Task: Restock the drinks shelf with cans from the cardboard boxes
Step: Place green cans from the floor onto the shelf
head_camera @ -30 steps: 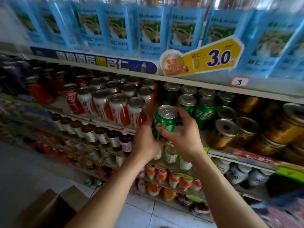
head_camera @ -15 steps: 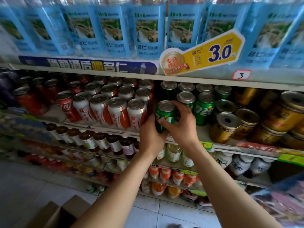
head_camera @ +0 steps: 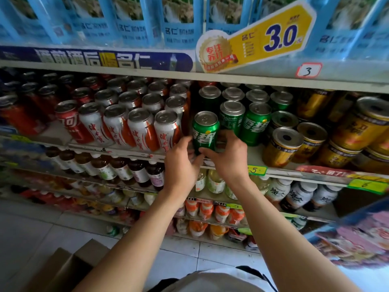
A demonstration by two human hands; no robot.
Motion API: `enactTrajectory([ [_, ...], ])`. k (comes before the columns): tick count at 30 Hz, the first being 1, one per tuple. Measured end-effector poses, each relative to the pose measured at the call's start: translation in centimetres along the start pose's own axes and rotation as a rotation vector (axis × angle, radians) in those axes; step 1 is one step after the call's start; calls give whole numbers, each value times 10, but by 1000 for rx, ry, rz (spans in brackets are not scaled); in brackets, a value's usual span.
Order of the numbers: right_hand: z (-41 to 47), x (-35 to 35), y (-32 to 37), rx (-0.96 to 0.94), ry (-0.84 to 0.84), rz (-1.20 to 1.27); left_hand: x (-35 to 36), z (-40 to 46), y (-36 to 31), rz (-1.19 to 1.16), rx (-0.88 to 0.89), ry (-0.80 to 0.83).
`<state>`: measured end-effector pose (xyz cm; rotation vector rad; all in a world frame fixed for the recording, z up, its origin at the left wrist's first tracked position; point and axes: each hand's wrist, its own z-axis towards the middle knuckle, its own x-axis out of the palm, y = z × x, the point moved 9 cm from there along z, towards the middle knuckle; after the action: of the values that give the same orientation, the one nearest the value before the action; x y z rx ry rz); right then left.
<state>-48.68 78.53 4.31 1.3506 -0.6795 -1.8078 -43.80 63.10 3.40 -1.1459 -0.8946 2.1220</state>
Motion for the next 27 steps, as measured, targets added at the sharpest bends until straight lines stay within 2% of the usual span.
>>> enactTrajectory([
  [6, 10, 7, -2, -31, -21, -110, 0, 12, -9, 109, 46, 87],
  [11, 6, 11, 0, -17, -6, -101, -1, 12, -7, 86, 18, 96],
  [14, -14, 0, 9, -129, -60, -144, -4, 9, -8, 25, 25, 75],
  [17, -30, 12, 22, -307, 57, -234, -5, 10, -11, 68, 54, 84],
  [19, -30, 25, 24, -348, 139, -311, -7, 12, -10, 103, 51, 79],
  [27, -8, 32, 20, -274, 264, -342, -10, 13, -17, 94, 116, 96],
])
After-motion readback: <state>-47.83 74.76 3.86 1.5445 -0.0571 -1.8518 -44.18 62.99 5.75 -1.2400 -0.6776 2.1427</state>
